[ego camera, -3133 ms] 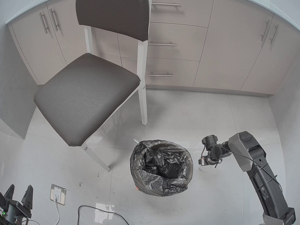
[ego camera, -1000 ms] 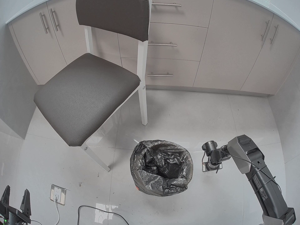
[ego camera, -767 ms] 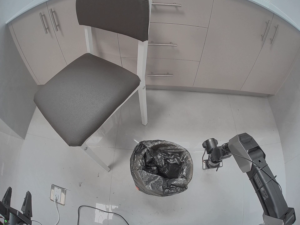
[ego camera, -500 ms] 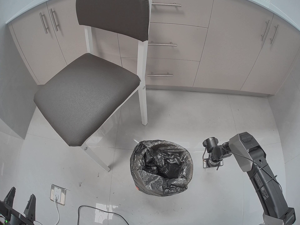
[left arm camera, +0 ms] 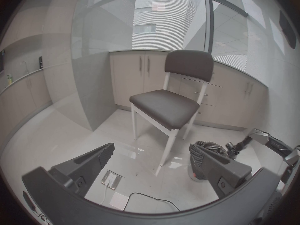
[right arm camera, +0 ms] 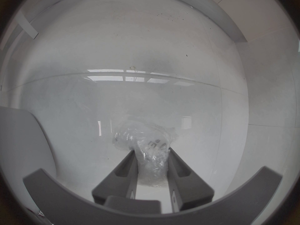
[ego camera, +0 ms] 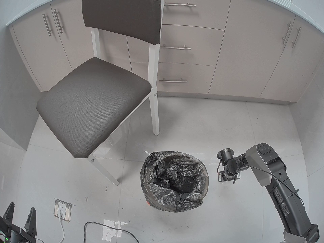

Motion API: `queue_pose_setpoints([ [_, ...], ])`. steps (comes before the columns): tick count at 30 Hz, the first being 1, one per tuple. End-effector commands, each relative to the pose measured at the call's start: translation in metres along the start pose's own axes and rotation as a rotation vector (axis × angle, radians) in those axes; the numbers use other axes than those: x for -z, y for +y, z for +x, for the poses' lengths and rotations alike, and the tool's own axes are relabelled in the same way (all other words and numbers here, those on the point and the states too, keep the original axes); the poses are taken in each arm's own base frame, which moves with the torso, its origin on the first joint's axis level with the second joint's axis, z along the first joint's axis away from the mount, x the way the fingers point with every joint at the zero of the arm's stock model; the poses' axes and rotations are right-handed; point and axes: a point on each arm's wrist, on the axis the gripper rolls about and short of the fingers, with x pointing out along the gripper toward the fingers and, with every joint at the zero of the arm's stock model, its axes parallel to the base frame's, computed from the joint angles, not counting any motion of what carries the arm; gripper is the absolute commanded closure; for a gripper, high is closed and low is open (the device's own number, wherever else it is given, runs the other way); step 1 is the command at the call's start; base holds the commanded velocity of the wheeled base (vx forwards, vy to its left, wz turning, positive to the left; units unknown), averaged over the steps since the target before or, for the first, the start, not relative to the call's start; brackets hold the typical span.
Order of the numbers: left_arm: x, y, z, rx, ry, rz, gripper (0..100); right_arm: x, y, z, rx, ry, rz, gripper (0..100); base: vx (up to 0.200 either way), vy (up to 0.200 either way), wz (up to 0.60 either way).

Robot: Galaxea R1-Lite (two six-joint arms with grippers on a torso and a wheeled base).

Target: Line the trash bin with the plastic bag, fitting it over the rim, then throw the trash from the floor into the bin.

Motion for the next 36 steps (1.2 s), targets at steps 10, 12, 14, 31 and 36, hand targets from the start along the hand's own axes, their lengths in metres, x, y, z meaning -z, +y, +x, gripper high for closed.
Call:
queue_pose_setpoints([
  [10, 0.0, 0.001, -0.002, 0.017, -0.02, 0.004, 0, -0.029, 0.005, -0.037, -0.006, -0.083, -0.023, 100, 0.0, 0.0, 0.0],
  [12, 0.001, 0.001, -0.002, 0.014, -0.025, 0.002, 0, -0.035, 0.003, -0.044, -0.006, -0.091, -0.03, 100, 0.0, 0.0, 0.0],
  [14, 0.001, 0.001, -0.002, 0.012, -0.029, -0.002, 0, -0.044, 0.0, -0.055, -0.001, -0.108, -0.024, 100, 0.0, 0.0, 0.0],
  [31, 0.001, 0.001, -0.004, 0.008, -0.046, -0.061, 0, -0.104, 0.017, -0.296, -0.102, -0.355, -0.266, 100, 0.0, 0.0, 0.0],
  [36, 0.001, 0.001, -0.004, 0.008, -0.046, -0.072, 0, -0.087, 0.041, -0.358, -0.172, -0.417, -0.338, 100, 0.0, 0.0, 0.0],
])
